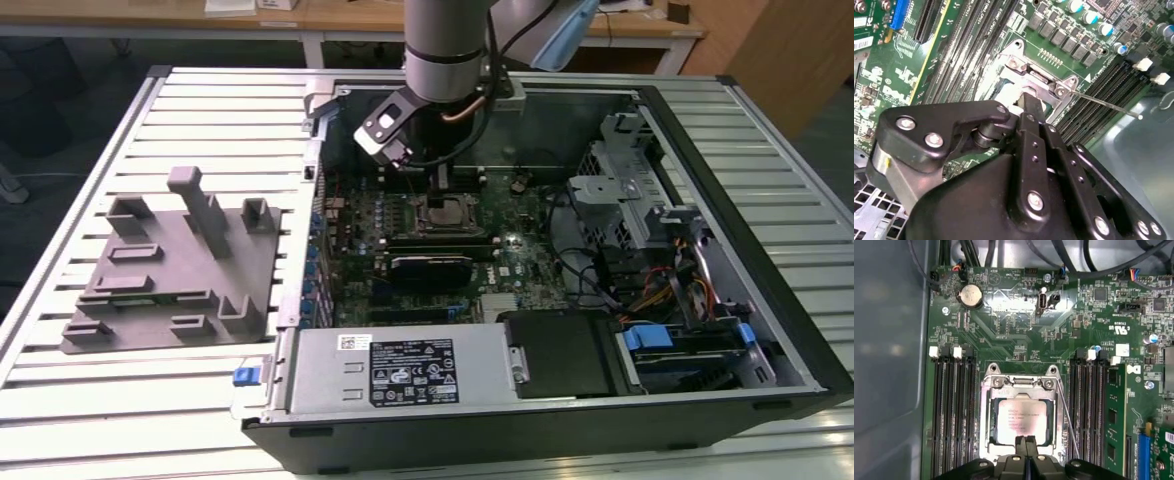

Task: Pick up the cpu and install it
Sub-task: 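Close the cpu cover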

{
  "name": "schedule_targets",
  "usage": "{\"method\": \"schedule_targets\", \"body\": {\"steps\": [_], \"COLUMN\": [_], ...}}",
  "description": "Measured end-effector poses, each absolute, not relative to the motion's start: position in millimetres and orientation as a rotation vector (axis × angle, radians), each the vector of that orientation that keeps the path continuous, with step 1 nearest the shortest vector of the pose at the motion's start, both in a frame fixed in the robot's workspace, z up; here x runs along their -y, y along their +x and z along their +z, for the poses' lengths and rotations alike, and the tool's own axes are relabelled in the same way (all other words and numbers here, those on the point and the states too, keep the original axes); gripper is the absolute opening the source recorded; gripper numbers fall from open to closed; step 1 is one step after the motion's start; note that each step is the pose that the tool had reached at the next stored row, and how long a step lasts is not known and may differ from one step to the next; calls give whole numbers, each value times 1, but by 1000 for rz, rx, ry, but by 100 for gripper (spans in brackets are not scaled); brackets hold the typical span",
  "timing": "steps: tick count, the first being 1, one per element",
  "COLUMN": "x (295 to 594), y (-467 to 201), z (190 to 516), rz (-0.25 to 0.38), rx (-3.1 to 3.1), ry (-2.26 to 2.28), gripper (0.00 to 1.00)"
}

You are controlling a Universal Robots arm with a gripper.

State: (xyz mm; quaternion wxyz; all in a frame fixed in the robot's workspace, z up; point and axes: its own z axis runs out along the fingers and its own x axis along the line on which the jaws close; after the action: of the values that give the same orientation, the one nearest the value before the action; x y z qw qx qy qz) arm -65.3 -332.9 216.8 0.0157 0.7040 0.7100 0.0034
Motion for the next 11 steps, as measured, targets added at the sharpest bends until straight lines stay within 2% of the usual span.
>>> {"method": "schedule_targets", "body": {"steps": [11], "x": [333], "y": [-57], "z": [217], "rz": [10], "rx": [-2209], "ry": [2190], "gripper": [11]}}
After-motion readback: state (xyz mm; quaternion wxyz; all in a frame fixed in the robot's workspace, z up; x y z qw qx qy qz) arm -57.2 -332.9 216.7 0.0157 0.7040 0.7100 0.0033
